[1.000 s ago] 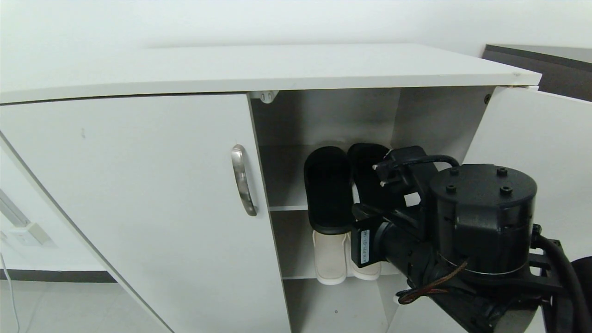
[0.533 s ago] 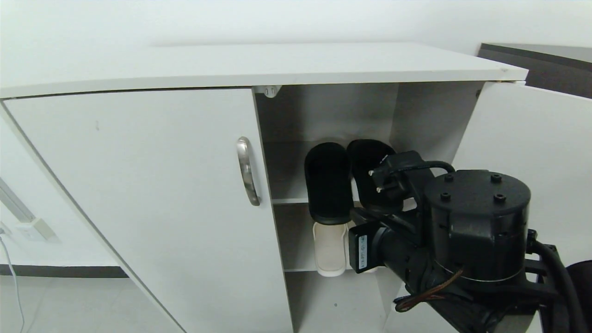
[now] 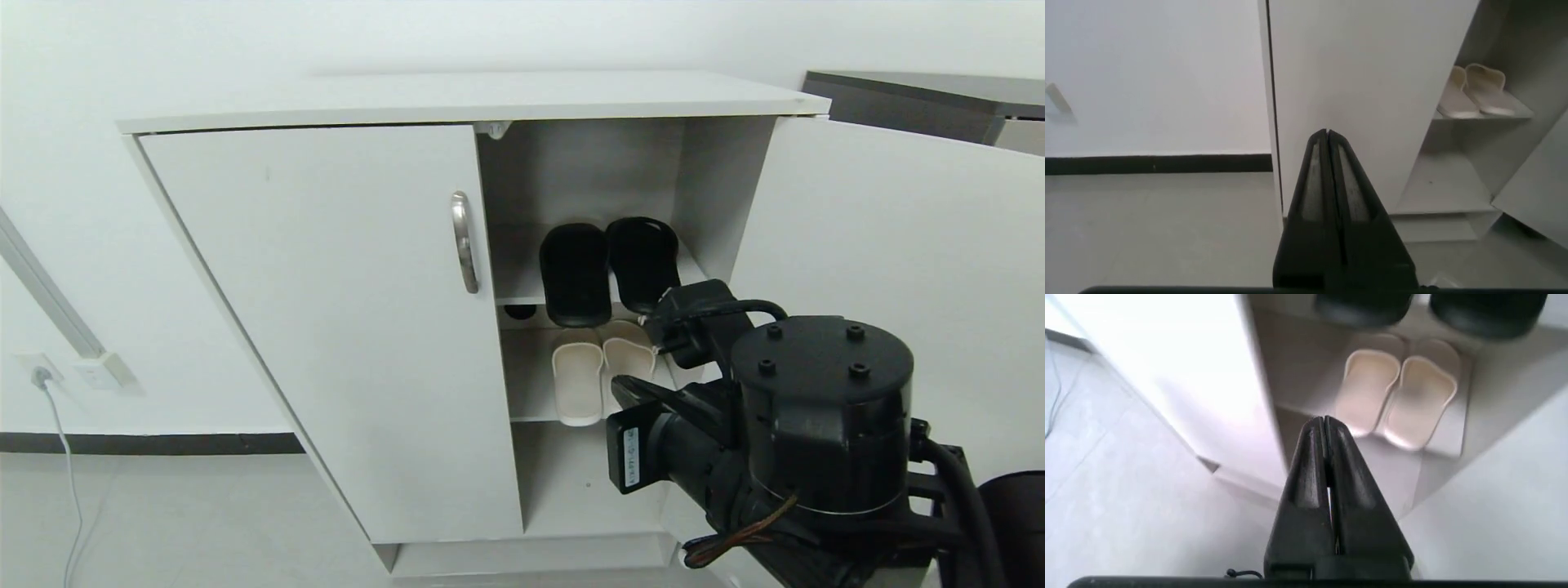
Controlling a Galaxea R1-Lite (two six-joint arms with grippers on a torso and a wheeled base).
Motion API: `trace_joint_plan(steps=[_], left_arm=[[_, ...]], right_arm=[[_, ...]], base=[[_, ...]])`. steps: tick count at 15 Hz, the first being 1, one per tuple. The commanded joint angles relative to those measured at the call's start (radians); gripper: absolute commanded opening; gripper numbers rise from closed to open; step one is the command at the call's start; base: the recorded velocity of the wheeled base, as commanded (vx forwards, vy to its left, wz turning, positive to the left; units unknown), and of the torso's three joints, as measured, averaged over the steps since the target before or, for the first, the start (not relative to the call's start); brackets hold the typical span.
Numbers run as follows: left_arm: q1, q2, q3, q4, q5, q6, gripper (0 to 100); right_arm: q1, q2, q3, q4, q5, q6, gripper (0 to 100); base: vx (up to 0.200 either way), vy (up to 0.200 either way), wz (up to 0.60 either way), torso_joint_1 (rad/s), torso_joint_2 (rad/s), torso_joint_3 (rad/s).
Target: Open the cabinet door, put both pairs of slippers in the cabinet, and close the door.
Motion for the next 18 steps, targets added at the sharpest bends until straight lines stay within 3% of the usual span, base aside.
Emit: trace_joint_plan(steps=[1,4,18], left_arm=[[-0.001,0.001,0.0,-0.001,0.0,0.0,0],[-0.001,0.001,0.0,-0.001,0.001,0.0,0],[-0.001,0.001,0.0,-0.001,-0.002,0.003,0]], right_arm=[[0.003,0.008,0.008,0.0,0.0,0.0,0],[-0.005,0.013,0.016,0.0,0.011,0.005,0],[-0.046,0.063,0.034,-0.027,0.009,0.0,0]], base=[[-0.2,0.0,0.0,0.002,0.0,0.002],[-0.2,0.0,0.0,0.002,0.0,0.002],[0.0,0.0,0.0,0.0,0.0,0.0]])
